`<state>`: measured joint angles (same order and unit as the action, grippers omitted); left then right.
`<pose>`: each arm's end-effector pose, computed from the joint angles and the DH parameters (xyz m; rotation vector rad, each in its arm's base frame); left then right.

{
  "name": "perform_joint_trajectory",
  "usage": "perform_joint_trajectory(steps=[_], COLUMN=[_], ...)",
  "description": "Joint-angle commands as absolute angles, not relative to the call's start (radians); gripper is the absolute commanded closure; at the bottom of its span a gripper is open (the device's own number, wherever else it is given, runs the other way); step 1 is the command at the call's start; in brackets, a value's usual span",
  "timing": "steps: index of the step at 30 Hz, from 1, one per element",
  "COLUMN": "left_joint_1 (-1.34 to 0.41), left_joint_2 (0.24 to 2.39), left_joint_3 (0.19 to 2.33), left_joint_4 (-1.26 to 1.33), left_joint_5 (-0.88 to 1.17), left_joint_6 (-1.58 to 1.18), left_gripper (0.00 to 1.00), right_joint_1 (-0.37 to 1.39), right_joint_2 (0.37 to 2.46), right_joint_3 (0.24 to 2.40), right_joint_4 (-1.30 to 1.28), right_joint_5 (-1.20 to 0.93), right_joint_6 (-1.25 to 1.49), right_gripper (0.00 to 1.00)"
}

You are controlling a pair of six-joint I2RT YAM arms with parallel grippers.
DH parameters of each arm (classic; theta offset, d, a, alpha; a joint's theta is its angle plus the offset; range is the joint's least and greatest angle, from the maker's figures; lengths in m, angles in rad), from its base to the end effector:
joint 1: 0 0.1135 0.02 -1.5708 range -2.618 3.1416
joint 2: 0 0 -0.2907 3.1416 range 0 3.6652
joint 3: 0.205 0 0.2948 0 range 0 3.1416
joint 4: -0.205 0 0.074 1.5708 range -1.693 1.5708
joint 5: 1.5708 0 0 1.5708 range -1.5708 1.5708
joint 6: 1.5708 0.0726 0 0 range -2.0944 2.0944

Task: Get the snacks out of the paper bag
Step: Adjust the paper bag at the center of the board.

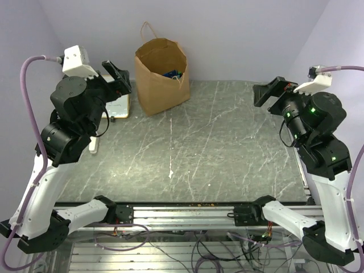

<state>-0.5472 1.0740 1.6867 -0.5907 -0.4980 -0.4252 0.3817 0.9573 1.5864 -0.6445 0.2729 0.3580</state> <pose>0.2066 -0.0853 0.5872 -0.3004 1.5349 -0.3828 0.1879 0.0543 0.5673 0.1952 1.5852 0.3608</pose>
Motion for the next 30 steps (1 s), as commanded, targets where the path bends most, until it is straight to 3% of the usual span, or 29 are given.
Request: perform_joint_trajectory(steps=[1, 9, 18, 30], left_joint_1=[-0.507, -0.436, -0.385, -0.366], left_joint_2=[1.023, 0.936, 0.962, 0.941], left_joint_3=[1.625, 1.466, 1.404, 1.242], left_joint_4=[-0.623, -0.622, -0.661, -0.571], left_joint_5=[-0.482, -0.453, -0.357, -0.251], left_joint_6=[-0.513, -0.639, -0.808, -0.941], left_gripper=[0.01, 0.01, 0.01, 0.01], right_joint_1=[0.389, 0.398, 0.405, 0.413], right_joint_2=[0.958, 0.999, 1.085, 1.462], right_joint_3=[1.557, 1.503, 1.389, 1.481], right_joint_4=[-0.694, -0.761, -0.666, -0.315], right_joint_5=[0.277, 0.262, 0.164, -0.259], right_joint_6=[0.391, 0.438, 0.533, 0.665], right_gripper=[0.00, 0.00, 0.00, 0.00])
